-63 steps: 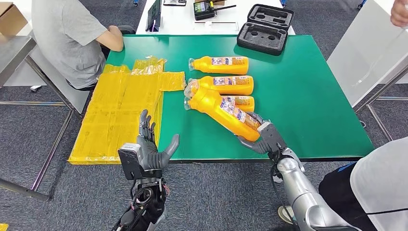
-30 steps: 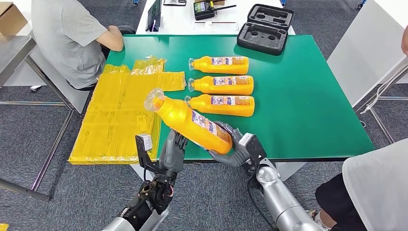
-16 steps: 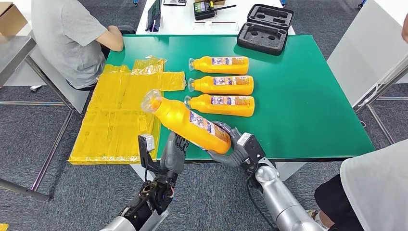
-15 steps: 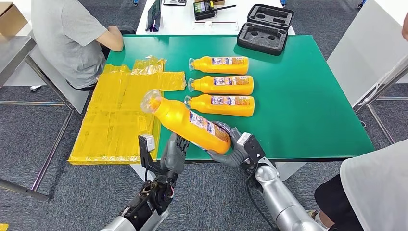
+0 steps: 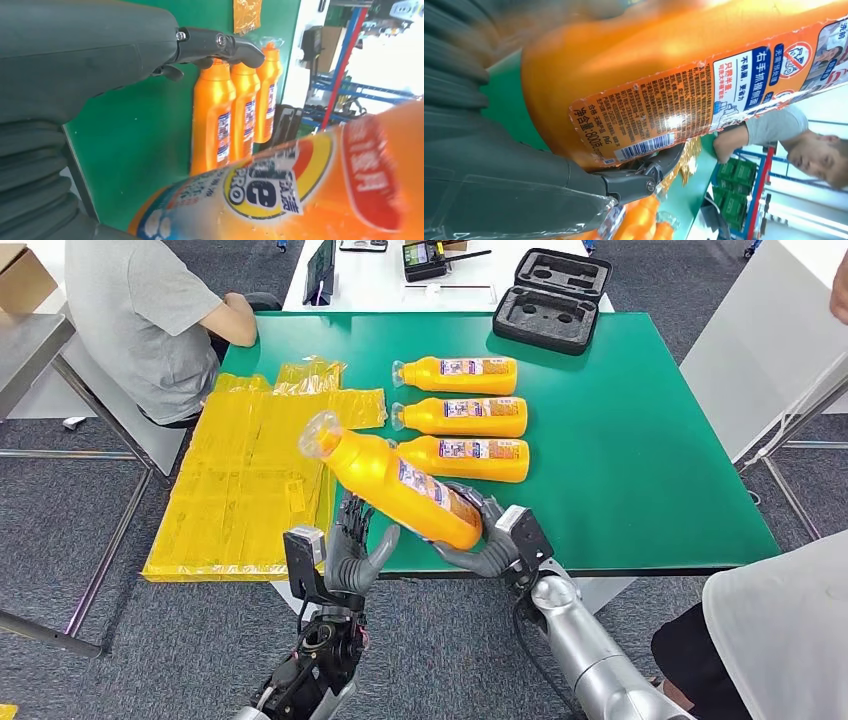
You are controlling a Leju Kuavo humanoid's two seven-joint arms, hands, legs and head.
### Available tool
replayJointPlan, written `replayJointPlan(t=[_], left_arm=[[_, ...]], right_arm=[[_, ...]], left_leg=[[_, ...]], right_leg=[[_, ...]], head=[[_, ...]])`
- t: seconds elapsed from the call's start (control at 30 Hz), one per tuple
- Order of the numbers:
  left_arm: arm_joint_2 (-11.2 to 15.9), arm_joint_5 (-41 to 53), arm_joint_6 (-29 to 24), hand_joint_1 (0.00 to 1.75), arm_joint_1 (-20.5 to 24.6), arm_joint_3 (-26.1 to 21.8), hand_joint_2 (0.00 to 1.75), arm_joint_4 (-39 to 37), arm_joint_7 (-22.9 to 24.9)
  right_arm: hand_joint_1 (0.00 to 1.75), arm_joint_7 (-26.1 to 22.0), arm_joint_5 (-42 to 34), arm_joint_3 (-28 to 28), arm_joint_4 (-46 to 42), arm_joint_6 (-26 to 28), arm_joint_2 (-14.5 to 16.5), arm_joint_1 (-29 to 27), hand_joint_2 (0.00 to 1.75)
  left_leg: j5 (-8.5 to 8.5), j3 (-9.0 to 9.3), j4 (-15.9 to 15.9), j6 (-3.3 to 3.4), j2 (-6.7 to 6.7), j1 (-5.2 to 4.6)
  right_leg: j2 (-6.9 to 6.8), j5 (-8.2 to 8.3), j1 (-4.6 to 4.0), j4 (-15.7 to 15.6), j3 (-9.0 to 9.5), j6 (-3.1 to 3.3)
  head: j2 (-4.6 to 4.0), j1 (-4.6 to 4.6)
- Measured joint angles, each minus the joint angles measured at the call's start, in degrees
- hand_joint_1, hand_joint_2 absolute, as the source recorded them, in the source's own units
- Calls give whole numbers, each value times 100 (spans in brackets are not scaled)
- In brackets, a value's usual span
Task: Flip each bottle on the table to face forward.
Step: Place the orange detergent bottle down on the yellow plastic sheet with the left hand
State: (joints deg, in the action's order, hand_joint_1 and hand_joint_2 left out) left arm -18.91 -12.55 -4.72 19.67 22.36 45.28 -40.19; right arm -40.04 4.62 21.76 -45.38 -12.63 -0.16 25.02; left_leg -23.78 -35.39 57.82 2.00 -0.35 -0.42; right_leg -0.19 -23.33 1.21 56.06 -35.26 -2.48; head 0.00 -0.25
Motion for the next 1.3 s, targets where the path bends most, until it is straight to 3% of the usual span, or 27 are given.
replayJointPlan(t=[0.27, 0.6, 0.77, 1.3], left_arm=[[-7, -163, 180, 0, -124, -311, 175, 291, 0], [-7, -323, 451, 0, -168, -473, 175, 411, 0], [-7, -535, 775, 0, -163, -472, 175, 388, 0], [-15, -706, 1052, 0, -115, -85, 175, 368, 1]], right_arm=[[175, 0, -132, -382, -111, -232, -42, -3, 175], [175, 0, 44, -469, -132, -228, -30, -16, 175], [175, 0, 259, -353, -90, -92, 13, -46, 175], [175, 0, 489, 170, 297, 199, 202, -26, 175]], left_leg=[[1, 1, 0, 0, 1, 0], [0, 1, 0, 0, 0, 0], [0, 1, 0, 0, 2, 0], [0, 0, 0, 0, 0, 0]], right_leg=[[0, 1, 0, 0, 1, 0], [0, 0, 0, 0, 0, 0], [1, 0, 0, 0, 0, 0], [0, 0, 0, 0, 0, 0]], head=[[0, -1], [0, -2], [0, -2], [0, -2]])
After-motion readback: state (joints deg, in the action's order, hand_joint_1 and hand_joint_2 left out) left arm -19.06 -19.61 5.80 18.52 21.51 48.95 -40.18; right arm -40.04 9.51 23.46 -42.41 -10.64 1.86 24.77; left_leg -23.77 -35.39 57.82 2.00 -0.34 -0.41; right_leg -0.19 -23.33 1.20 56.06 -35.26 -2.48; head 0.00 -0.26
